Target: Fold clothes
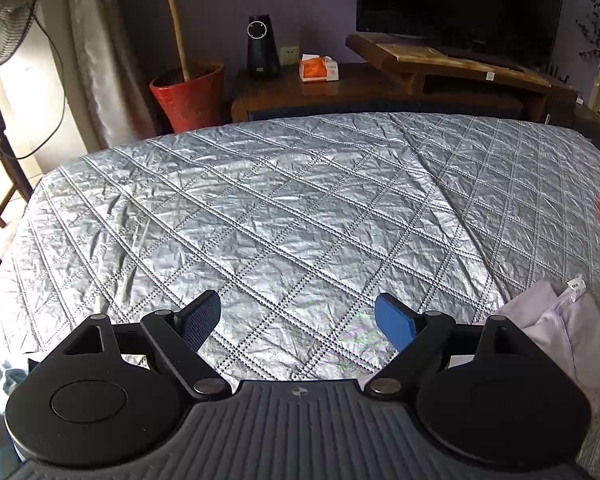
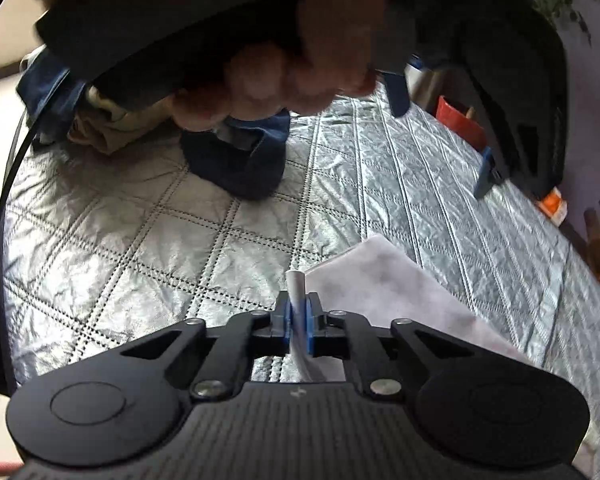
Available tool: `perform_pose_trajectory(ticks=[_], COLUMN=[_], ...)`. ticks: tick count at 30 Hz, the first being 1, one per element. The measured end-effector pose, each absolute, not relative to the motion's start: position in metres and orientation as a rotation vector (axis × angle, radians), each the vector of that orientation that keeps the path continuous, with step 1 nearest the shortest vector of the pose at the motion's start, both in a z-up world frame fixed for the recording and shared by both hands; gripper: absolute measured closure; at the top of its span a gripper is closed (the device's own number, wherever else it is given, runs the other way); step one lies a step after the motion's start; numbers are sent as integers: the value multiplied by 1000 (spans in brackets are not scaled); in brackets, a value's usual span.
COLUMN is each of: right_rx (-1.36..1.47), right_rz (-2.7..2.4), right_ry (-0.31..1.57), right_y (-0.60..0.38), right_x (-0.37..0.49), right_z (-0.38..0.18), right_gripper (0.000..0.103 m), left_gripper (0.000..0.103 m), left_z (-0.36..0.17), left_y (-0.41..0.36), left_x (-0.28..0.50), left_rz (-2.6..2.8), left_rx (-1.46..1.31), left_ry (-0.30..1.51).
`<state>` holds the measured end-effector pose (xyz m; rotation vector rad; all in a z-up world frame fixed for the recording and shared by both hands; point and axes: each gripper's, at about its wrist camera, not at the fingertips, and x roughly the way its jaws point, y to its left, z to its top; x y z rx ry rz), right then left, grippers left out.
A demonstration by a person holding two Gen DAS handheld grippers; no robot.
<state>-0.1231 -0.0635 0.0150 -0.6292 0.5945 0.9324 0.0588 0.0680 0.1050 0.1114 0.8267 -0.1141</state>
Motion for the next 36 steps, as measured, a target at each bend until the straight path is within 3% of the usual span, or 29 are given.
perform_pose_trajectory(ticks=[13, 23, 27, 29, 32, 34, 36], right_rx=[-63, 381, 390, 408, 500, 521, 522], right_rz=[637, 322, 294, 299, 316, 348, 388], right_ry=[621, 792, 843, 894, 898, 932, 986], right_y=[-208, -309, -316, -322, -342, -351, -358], right_x=[-85, -75, -74, -74, -68, -58, -42], right_z=[82, 46, 40, 37, 40, 40, 32], right_gripper=[100, 100, 100, 94, 69, 31, 30], left_gripper=[14, 15, 14, 14, 14, 14, 14], left_z=[108, 96, 90, 85, 75, 68, 64], left_y=[62, 21, -3, -14, -27, -31, -29], left_x=[61, 56, 54, 54, 51, 50, 49], left_rz=[-107, -195, -256, -280, -297, -294, -284], left_rx=[93, 148, 187, 213, 264, 294, 311], left_ry=[805, 831, 844, 860, 883, 896, 902])
